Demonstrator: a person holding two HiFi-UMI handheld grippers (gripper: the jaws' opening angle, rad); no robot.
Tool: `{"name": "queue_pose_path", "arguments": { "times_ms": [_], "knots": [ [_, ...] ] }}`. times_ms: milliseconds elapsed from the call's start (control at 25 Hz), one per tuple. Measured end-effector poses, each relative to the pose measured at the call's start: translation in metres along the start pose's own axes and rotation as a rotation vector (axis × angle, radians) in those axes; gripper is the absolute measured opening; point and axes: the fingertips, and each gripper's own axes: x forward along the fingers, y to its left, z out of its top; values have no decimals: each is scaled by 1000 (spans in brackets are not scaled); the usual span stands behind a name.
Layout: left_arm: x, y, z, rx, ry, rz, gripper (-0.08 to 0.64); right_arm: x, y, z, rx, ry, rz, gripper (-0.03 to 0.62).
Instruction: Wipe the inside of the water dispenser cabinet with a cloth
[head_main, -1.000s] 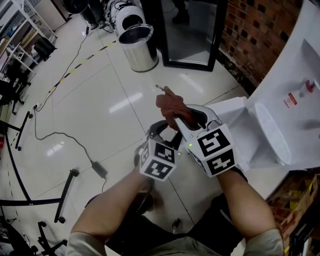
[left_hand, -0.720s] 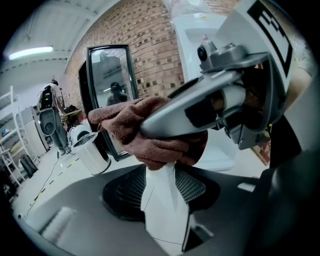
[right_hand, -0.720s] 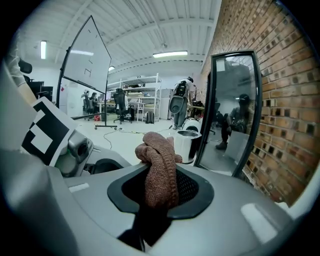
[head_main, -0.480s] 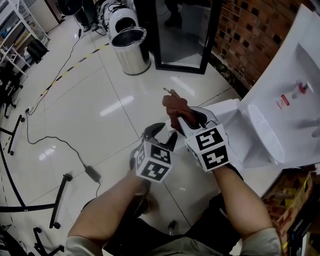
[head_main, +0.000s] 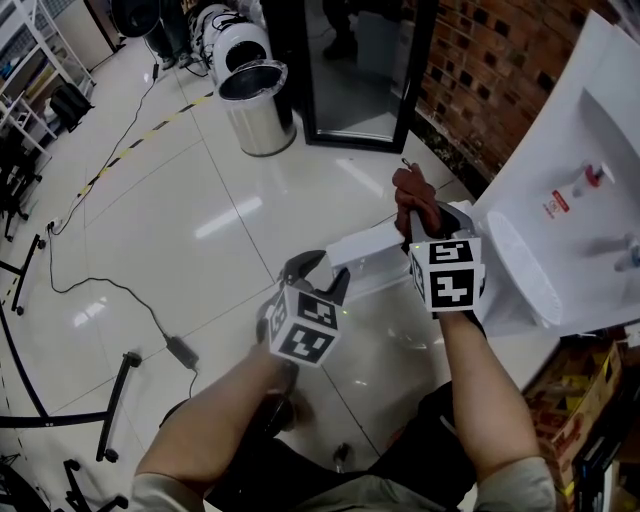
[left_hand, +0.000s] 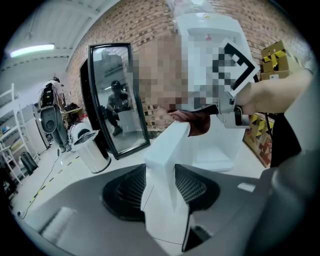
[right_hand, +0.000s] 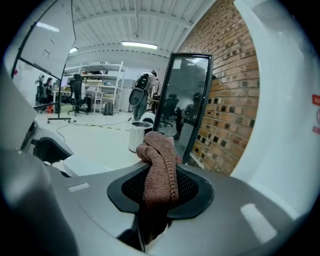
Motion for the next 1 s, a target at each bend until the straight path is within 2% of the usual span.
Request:
{"name": "queue_pose_path", "arguments": {
  "times_ms": [360, 520, 600, 800, 1000],
  "knots": [
    [1, 1, 1, -5, 6, -2, 183, -5, -51, -12, -101, 47, -289, 114],
    [1, 0, 1, -2, 8, -6, 183, -7, -57, -15, -129, 60, -345, 110],
    [1, 0, 1, -1, 8, -8, 184, -8, -59, -18, -68, 63, -342, 110],
    [0, 0, 0, 3, 6, -6, 183, -12, -69, -30, 227, 35, -319, 109],
    [1, 1, 0, 6, 4, 0, 184, -13, -69, -28, 264, 9, -311, 109]
  ]
}}
